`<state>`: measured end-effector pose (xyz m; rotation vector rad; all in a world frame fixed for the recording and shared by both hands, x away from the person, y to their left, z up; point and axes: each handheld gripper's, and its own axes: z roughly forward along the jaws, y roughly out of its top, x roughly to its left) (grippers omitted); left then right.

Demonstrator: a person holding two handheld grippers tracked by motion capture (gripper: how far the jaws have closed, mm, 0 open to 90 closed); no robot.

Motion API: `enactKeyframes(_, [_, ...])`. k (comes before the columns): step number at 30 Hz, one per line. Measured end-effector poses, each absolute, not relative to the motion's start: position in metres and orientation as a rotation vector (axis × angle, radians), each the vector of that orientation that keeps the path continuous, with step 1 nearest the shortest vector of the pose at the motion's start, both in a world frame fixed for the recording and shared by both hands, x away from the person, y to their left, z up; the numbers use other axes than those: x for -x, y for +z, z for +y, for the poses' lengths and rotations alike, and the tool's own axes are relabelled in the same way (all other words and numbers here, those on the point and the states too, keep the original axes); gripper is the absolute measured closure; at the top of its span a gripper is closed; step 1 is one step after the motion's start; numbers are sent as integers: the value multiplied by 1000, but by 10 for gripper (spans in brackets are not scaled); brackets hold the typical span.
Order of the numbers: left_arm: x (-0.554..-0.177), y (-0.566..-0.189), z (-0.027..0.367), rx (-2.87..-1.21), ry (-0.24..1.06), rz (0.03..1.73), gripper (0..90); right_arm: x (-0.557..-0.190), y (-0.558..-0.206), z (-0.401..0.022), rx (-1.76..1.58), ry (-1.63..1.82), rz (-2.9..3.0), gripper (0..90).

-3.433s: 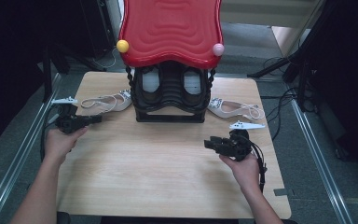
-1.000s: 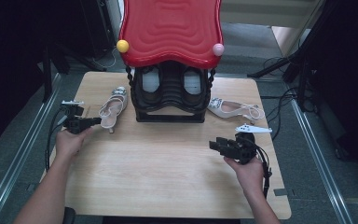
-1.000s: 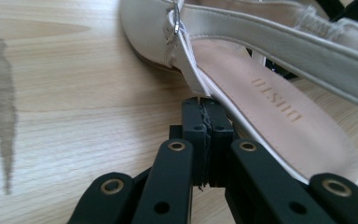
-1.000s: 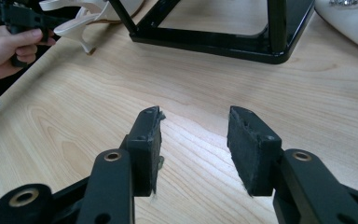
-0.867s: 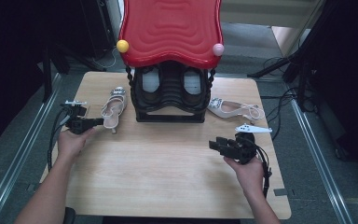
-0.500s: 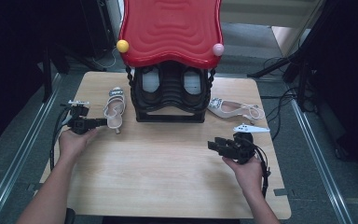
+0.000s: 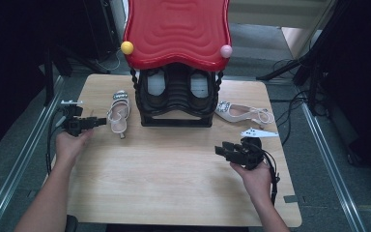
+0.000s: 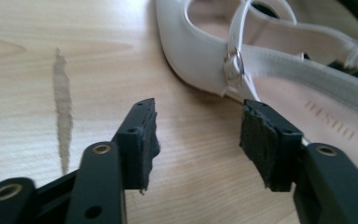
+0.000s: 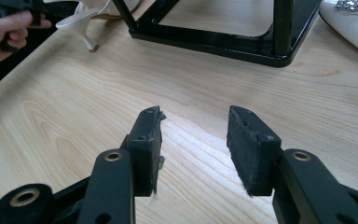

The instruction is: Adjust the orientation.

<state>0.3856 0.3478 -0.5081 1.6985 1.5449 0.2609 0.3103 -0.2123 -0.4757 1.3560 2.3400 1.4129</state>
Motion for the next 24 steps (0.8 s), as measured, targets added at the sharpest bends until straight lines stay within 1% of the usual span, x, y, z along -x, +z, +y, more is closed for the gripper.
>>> enactKeyframes(8, [-393,-491,351,-1638,277,1540,388,-311,-477,-207,-1345,1401,2363,561])
enactKeyframes(11, [-396,-484,349,-1620,289,1534,393,-312,-478,-208,-1350,1393,2362,562])
enactKeyframes(13, [-398,-480,347,-1603,275,1531,393,-312,-478,-208,-1359,1399,2359,562])
enactKeyframes(17, [-403,-478,338,-1669,298,1536,403,-312,-479,-207,-1356,1392,2362,561])
enactKeyframes(24, [-412,-479,322,-1680,299,1551,413,-312,-479,-206,-1354,1393,2370,560])
